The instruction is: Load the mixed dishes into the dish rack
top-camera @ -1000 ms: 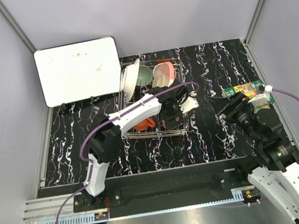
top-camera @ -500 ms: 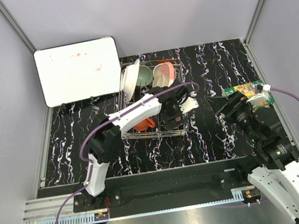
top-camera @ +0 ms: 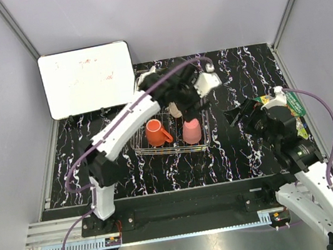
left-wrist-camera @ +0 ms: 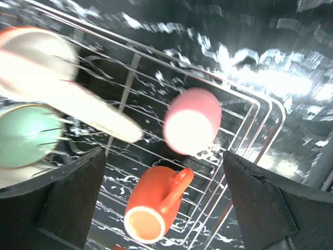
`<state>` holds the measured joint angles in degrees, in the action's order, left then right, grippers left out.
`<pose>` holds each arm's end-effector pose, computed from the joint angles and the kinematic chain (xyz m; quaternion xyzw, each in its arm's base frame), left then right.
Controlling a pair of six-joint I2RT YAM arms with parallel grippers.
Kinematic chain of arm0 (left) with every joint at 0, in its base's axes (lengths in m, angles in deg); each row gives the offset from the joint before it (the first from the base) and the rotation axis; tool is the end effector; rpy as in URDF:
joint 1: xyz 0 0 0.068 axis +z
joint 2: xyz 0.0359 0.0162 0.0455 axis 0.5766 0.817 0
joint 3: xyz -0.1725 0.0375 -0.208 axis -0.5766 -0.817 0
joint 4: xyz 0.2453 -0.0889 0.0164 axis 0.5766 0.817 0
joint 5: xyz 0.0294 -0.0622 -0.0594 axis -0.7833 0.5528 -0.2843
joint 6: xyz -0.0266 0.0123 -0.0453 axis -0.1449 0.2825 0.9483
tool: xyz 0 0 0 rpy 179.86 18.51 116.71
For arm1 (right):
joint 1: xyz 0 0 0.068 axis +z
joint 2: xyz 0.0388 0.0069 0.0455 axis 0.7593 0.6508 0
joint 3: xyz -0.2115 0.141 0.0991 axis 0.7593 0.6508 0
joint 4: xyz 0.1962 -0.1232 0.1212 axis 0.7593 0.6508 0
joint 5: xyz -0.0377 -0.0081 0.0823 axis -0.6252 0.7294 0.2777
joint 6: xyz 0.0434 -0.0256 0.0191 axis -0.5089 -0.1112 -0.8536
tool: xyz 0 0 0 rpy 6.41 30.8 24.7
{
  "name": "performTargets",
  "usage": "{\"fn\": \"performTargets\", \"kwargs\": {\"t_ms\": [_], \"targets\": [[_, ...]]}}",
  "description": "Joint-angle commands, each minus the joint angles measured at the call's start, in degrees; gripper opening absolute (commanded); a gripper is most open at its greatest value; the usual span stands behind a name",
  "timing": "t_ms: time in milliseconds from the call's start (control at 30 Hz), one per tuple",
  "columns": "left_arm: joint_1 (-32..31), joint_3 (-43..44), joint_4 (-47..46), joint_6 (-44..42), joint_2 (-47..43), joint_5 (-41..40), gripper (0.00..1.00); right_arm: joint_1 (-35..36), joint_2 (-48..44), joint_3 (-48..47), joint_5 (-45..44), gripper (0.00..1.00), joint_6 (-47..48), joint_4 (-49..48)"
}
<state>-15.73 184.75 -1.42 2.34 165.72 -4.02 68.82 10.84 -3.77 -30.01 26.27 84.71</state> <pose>0.2654 -0.3315 0.3653 0.5894 0.7422 -0.1083 0.3000 0.1297 0.0440 0.3163 0.1727 0.7898 0.2846 0.5152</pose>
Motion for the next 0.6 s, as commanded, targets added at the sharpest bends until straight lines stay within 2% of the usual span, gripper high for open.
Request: {"fn": "performTargets", "kwargs": {"t_ms": [0, 133, 167, 200, 367, 433, 567], "targets": [[9.3, 5.5, 1.3, 5.5, -7.8, 8.5, 0.99, -0.2, 4.2, -6.0, -2.5, 1.0, 6.2, 3.5], [21.0, -0.2, 0.8, 7.0, -16.8, 14.3, 0.99, -0.2, 8.8, -8.9, -2.0, 1.0, 8.8, 3.5], [26.6, -2.0, 0.6, 7.2, -18.5, 17.2, 0.99, -0.1, 9.0, -9.6, -2.0, 1.0, 9.6, 3.0], [29.4, -4.3, 0.3, 7.7, -20.4, 18.5, 0.99, -0.1, 9.0, -9.8, -2.2, 1.0, 9.7, 2.8], [45.7, -27.3, -6.3, 7.0, -33.3, 27.0, 0.99, -0.1, 9.5, -9.6, -0.6, 1.0, 10.7, 1.2], [50.8, -35.1, -8.4, 7.9, -35.9, 29.9, 0.99, 0.0, 9.8, -9.1, -0.1, 1.0, 10.4, 0.6], [56.3, -43.3, -11.4, 8.3, -37.9, 34.2, 0.99, 0.0, 10.5, -9.9, 0.2, 1.0, 10.9, 0.0]]}}
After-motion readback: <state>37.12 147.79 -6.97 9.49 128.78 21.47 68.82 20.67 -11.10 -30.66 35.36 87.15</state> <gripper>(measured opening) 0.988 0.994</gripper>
